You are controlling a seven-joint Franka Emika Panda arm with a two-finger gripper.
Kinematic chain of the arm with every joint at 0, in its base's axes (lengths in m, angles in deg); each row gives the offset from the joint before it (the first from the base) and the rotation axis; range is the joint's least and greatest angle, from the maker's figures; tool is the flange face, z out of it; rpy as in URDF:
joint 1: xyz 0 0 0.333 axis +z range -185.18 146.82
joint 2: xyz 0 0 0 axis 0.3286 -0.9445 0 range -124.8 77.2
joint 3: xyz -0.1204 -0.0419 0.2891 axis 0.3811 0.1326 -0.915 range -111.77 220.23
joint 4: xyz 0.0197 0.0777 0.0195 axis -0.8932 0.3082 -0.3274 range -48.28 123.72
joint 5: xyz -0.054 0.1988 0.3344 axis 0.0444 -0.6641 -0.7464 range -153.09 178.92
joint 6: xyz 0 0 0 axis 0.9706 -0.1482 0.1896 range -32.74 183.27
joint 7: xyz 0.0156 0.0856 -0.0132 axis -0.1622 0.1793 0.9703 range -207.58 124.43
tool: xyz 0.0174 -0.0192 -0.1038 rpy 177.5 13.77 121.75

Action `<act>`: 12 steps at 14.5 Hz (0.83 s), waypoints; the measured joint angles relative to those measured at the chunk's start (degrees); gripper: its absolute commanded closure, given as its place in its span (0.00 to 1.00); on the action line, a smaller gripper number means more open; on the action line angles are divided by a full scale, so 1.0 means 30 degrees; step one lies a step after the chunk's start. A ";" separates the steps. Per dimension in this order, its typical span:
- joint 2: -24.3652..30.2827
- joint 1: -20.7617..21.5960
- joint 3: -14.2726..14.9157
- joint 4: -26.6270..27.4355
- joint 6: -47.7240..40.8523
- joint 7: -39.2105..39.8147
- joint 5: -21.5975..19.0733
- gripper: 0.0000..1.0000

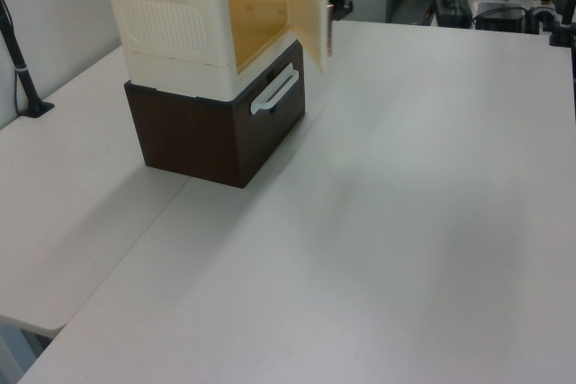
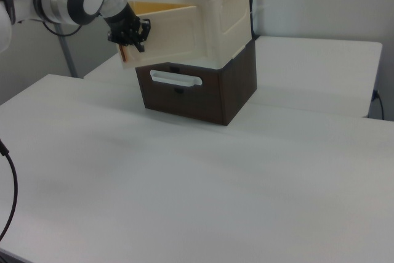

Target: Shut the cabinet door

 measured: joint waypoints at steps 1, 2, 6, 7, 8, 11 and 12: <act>-0.0327 0.0278 -0.0042 -0.0065 0.1027 -0.1283 0.0005 0.96; -0.0692 0.0464 -0.0133 -0.0097 0.1990 -0.2275 0.0008 0.96; -0.1681 0.0696 -0.0387 -0.0330 0.4854 -0.5343 0.0009 0.96; -0.1710 0.0696 -0.0387 -0.0333 0.5497 -0.6005 0.0010 0.96; -0.1773 0.0695 -0.0387 -0.0333 0.6175 -0.6568 0.0011 0.96; -0.2101 0.0695 -0.0388 -0.0328 0.7842 -0.7645 0.0010 0.95; -0.2216 0.0693 -0.0388 -0.0327 0.8244 -0.7919 0.0011 0.94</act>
